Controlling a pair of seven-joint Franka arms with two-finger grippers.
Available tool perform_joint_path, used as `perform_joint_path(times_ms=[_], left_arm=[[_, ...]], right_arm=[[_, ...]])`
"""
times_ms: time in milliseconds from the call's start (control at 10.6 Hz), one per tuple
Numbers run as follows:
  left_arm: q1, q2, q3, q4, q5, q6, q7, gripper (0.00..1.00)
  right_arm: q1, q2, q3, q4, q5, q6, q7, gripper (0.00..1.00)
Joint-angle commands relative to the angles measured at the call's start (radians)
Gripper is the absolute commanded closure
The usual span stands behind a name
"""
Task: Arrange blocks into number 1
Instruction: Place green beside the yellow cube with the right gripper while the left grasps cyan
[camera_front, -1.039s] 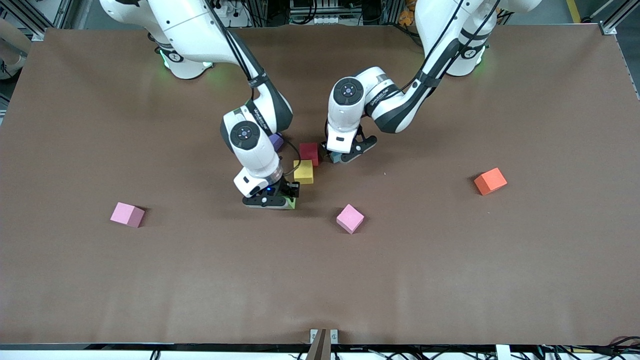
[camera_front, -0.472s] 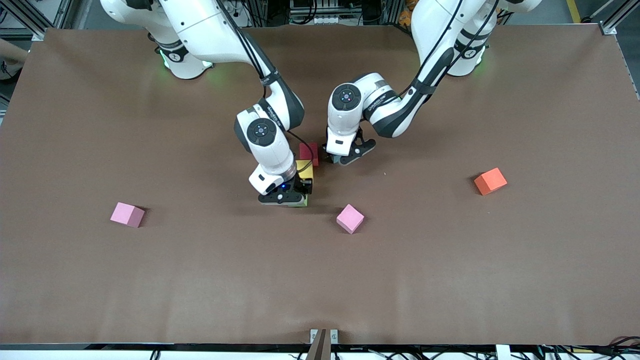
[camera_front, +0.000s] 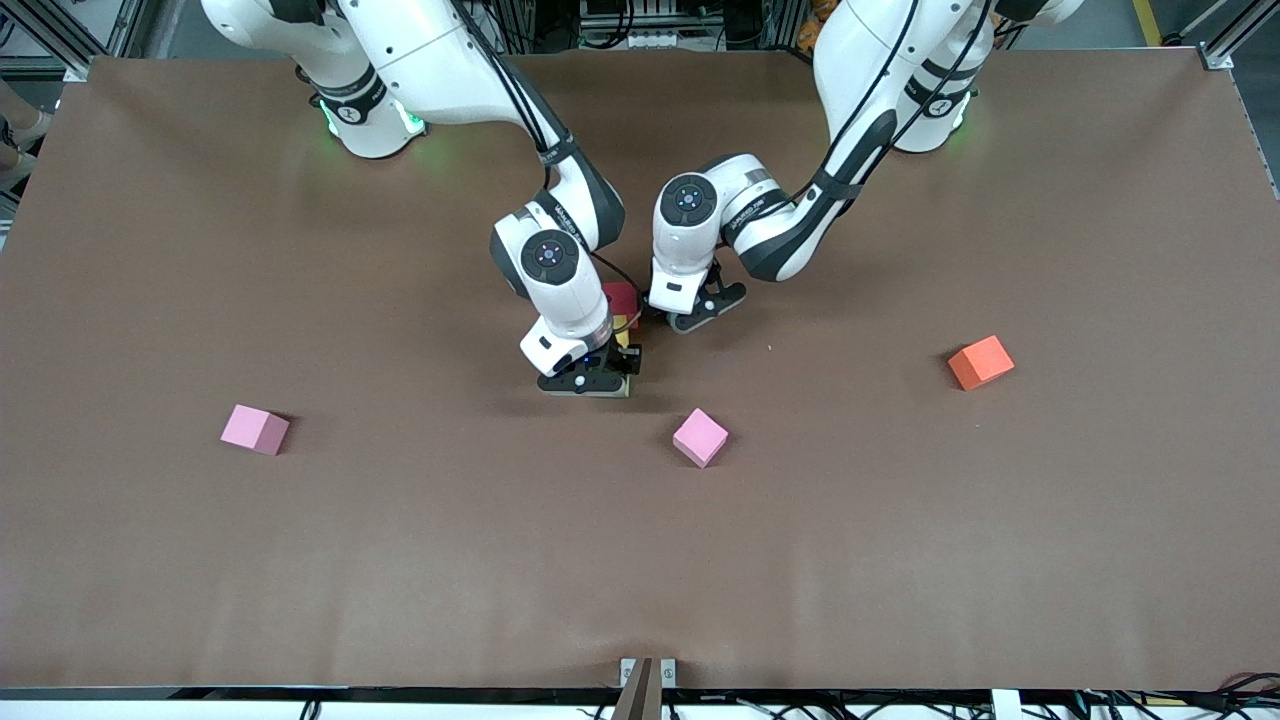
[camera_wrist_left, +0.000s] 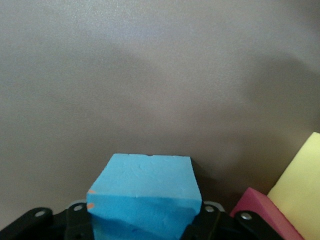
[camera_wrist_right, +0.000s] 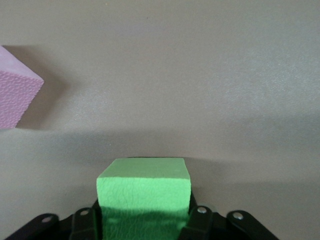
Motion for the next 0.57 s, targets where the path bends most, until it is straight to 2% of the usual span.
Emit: perform_joint_path(times_ms=[0,283,472], left_arm=[[0.0,-0.034,0.001,-0.014,0.054,-0.014,0.025,1.0],[0.007,-0.088,-0.038,-0.039,0.055,-0.094,0.073,1.0],[0.013,-0.116,-0.084,-0.056,0.052,-0.114,0.068,1.0]], right_arm=[[-0.019,-0.019,0.0,-0.005,0.01,-0.006,0.005,0.0],[-0.109,-0.105,0.0,-0.008,0.007,-0.044,-0.06,0.0],[-0.204,-0.173,0.0,-0.01,0.007,-0.179,-0.169,0.0]])
